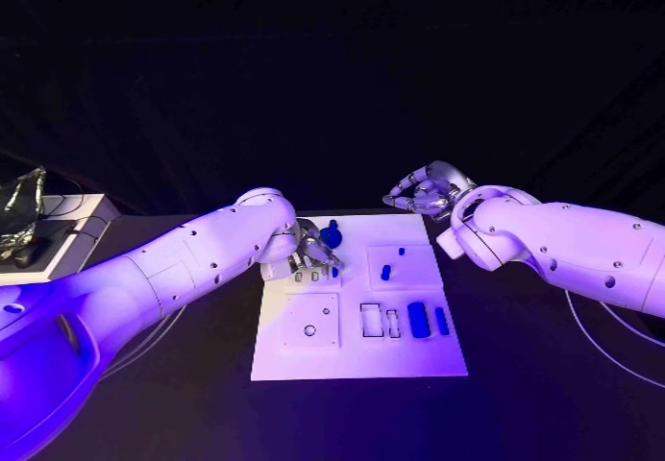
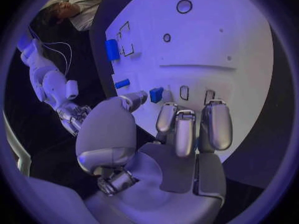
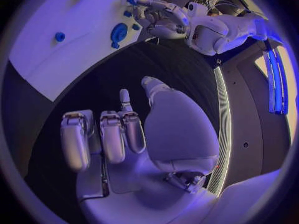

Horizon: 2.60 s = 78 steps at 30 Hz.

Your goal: Assemble the parts on the task board

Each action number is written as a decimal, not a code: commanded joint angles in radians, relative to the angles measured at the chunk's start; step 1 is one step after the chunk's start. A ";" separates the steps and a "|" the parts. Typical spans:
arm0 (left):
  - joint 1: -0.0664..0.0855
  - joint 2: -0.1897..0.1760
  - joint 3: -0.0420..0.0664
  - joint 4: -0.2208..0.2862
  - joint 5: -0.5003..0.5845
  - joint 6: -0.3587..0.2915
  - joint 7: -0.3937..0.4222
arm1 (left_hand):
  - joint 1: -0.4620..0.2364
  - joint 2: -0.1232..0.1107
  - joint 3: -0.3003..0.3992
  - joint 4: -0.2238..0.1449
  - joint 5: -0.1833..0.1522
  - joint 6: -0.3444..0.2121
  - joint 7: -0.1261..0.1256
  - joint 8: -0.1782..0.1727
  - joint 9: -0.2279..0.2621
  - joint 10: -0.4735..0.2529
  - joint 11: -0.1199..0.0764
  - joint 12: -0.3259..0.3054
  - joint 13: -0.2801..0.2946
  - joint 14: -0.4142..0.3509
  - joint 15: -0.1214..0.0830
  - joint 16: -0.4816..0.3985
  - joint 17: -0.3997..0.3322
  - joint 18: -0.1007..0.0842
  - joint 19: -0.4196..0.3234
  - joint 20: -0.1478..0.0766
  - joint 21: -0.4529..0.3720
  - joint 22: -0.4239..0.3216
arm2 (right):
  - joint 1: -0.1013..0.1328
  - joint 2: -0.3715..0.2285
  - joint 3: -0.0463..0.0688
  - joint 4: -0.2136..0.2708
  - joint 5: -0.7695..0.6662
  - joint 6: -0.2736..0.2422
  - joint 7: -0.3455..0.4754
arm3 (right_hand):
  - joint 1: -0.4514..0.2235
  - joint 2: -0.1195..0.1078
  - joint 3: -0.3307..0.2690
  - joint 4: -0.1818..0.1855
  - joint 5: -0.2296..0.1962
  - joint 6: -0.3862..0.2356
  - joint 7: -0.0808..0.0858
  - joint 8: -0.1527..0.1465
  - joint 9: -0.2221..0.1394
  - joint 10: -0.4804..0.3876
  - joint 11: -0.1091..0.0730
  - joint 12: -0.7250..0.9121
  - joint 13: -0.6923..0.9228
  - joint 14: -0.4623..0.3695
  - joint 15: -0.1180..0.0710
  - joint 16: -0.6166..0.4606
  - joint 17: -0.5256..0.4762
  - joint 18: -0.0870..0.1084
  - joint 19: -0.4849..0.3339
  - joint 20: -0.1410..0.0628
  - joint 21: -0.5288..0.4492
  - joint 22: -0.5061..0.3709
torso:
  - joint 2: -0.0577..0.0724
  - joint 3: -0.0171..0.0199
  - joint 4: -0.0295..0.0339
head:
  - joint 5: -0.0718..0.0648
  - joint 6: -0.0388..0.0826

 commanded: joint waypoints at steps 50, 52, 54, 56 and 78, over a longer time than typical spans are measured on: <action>-0.008 0.008 -0.003 -0.003 0.023 -0.037 0.064 | 0.139 0.112 0.257 -0.187 0.047 -0.010 -0.006 -0.006 0.070 -0.008 -0.010 -0.024 -0.021 0.092 -0.009 0.001 0.226 -0.009 -0.009 -0.010 0.000 0.002 | 0.000 0.012 0.000 -0.009 -0.022 0.042 -0.009 | -0.015 0.003 -0.009 -0.001 -0.006 -0.012 0.000 0.010 0.006 0.064 -0.005 -0.003 0.228 0.097 -0.003 -0.003 0.229 -0.002 0.079 -0.007 -0.006 0.229 | 0.000 -0.0017 0.0042 | 0.001 -0.007; -0.008 0.006 -0.003 0.003 0.032 -0.048 0.064 | 0.116 0.109 0.285 -0.211 0.143 -0.009 -0.006 0.009 0.095 -0.006 -0.009 -0.028 -0.026 0.093 -0.010 0.002 0.229 -0.009 -0.007 -0.011 0.002 0.005 | 0.000 0.013 0.000 -0.011 -0.023 0.045 -0.010 | -0.015 0.003 -0.009 -0.001 -0.006 -0.012 0.000 0.010 0.006 0.064 -0.005 -0.003 0.228 0.097 -0.003 -0.003 0.229 -0.002 0.079 -0.007 -0.006 0.229 | 0.001 -0.0013 0.0037 | 0.002 -0.006; -0.009 0.003 -0.003 0.011 0.043 -0.059 0.063 | 0.104 0.109 0.295 -0.224 0.175 -0.009 -0.006 0.013 0.107 -0.006 -0.010 -0.032 -0.031 0.094 -0.010 0.003 0.231 -0.010 -0.006 -0.012 0.004 0.008 | -0.001 0.013 0.000 -0.013 -0.023 0.048 -0.012 | -0.015 0.003 -0.009 -0.001 -0.006 -0.012 0.000 0.010 0.007 0.063 -0.005 -0.004 0.227 0.097 -0.003 -0.004 0.227 -0.001 0.079 -0.007 -0.007 0.229 | 0.001 -0.0015 0.0038 | 0.001 -0.006; -0.009 -0.001 -0.003 0.017 0.055 -0.069 0.062 | 0.093 0.106 0.301 -0.235 0.211 -0.003 -0.008 0.018 0.116 0.000 -0.011 -0.028 -0.023 0.095 -0.012 0.004 0.235 -0.011 -0.002 -0.013 0.007 0.015 | -0.001 0.013 -0.001 -0.014 -0.024 0.050 -0.012 | -0.015 0.003 -0.009 -0.001 -0.006 -0.012 0.000 0.010 0.007 0.063 -0.005 -0.004 0.227 0.097 -0.003 -0.004 0.227 -0.001 0.079 -0.007 -0.007 0.229 | 0.002 -0.0019 0.0040 | 0.001 -0.006; -0.008 -0.130 -0.002 0.164 0.104 -0.051 0.013 | 0.005 0.091 0.312 -0.289 0.432 0.074 -0.037 0.025 0.164 0.032 -0.039 -0.032 -0.026 0.103 -0.036 0.015 0.260 -0.015 0.013 -0.032 0.019 0.041 | -0.004 -0.002 -0.003 -0.021 -0.026 0.054 -0.011 | -0.017 0.003 -0.009 -0.001 -0.006 -0.013 0.000 0.012 0.008 0.062 -0.005 -0.004 0.227 0.096 -0.003 -0.005 0.224 0.000 0.077 -0.007 -0.011 0.226 | -0.008 0.0017 0.0138 | 0.003 -0.012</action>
